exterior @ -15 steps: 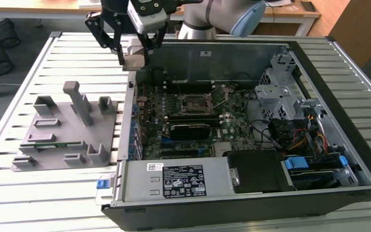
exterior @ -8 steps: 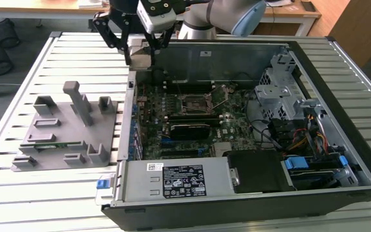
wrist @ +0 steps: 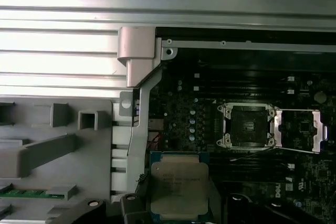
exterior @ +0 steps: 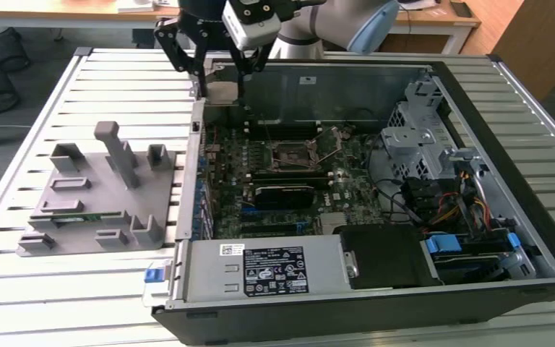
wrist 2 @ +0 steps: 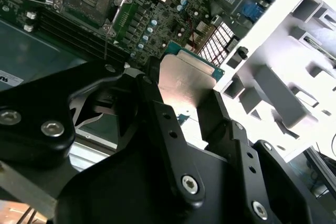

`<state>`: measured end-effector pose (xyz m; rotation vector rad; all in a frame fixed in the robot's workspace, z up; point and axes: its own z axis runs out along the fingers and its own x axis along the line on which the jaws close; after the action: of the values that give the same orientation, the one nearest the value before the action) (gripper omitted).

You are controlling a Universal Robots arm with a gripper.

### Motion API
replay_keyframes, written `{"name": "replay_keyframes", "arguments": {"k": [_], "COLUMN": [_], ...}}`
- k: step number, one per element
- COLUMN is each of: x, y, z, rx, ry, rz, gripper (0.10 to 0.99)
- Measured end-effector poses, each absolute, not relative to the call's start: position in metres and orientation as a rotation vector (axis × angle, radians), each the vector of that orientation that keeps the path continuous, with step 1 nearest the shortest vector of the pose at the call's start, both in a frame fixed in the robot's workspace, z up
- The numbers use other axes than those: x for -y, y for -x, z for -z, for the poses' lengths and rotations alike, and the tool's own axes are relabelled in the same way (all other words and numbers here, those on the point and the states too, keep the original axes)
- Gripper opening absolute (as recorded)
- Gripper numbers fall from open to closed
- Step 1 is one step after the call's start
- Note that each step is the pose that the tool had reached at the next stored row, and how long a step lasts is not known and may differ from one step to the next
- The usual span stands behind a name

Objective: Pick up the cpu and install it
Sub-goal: 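Pick up the cpu and move it towards the insertion slot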

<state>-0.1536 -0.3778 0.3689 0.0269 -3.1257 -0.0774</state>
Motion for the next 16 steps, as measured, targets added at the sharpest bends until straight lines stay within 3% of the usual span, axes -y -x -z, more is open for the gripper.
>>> {"name": "replay_keyframes", "arguments": {"k": [16], "x": [0.377], "y": [0.126], "z": [-0.369], "rx": [3.126], "ry": [-0.027], "rz": [0.077], "gripper": [0.529]}}
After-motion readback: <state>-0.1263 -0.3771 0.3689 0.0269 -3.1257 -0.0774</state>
